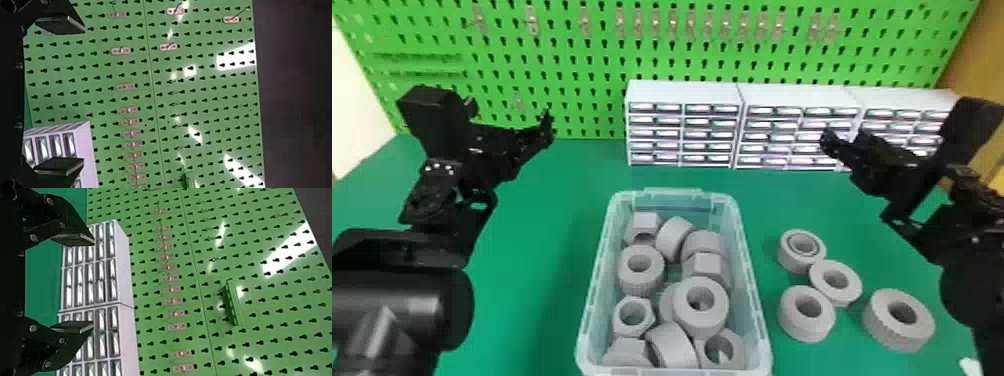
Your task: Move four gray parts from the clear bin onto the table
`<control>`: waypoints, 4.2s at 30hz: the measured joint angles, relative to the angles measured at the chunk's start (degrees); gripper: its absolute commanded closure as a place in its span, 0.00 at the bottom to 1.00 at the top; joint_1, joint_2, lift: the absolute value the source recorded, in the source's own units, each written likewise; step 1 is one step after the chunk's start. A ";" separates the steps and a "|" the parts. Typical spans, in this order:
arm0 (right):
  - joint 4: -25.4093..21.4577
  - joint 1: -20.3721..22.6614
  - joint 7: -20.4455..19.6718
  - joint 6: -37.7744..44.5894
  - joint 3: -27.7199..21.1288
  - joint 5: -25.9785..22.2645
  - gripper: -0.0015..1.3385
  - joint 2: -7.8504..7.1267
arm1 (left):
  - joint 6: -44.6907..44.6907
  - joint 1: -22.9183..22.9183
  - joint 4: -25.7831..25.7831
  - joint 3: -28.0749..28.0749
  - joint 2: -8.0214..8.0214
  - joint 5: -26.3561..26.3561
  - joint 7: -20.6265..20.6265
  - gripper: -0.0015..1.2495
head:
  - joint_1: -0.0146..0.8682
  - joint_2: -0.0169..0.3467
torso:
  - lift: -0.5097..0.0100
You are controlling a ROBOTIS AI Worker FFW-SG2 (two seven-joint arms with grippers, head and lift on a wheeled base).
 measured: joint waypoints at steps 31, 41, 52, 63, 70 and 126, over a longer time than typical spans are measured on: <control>0.00 -0.55 0.00 -0.15 0.94 0.46 0.38 -0.16 | -0.08 0.08 -0.01 0.13 -0.08 0.00 0.08 0.09 | 0.78 0.14 | 0.89; 0.00 -0.47 0.00 -0.14 0.90 0.47 0.38 -0.08 | -0.05 0.13 -0.01 0.23 -0.09 0.16 0.09 0.09 | 0.78 0.14 | 0.89; 0.00 -0.42 0.00 -0.10 0.80 0.47 0.38 -0.08 | -0.05 0.16 0.00 0.20 -0.09 0.26 0.09 0.09 | 0.78 0.14 | 0.89; 0.00 -0.30 0.00 -0.07 0.64 0.47 0.38 -0.08 | -0.01 0.16 0.00 0.26 -0.09 0.26 0.09 0.09 | 0.78 0.14 | 0.89; 0.00 -0.25 0.00 -0.06 0.72 0.47 0.38 -0.15 | 0.01 0.24 0.00 0.35 -0.08 0.26 0.09 0.09 | 0.78 0.14 | 0.89; 0.00 -0.21 0.00 0.38 1.16 0.54 0.38 -0.21 | 0.01 0.30 0.00 0.35 -0.08 0.26 0.09 0.09 | 0.78 0.14 | 0.89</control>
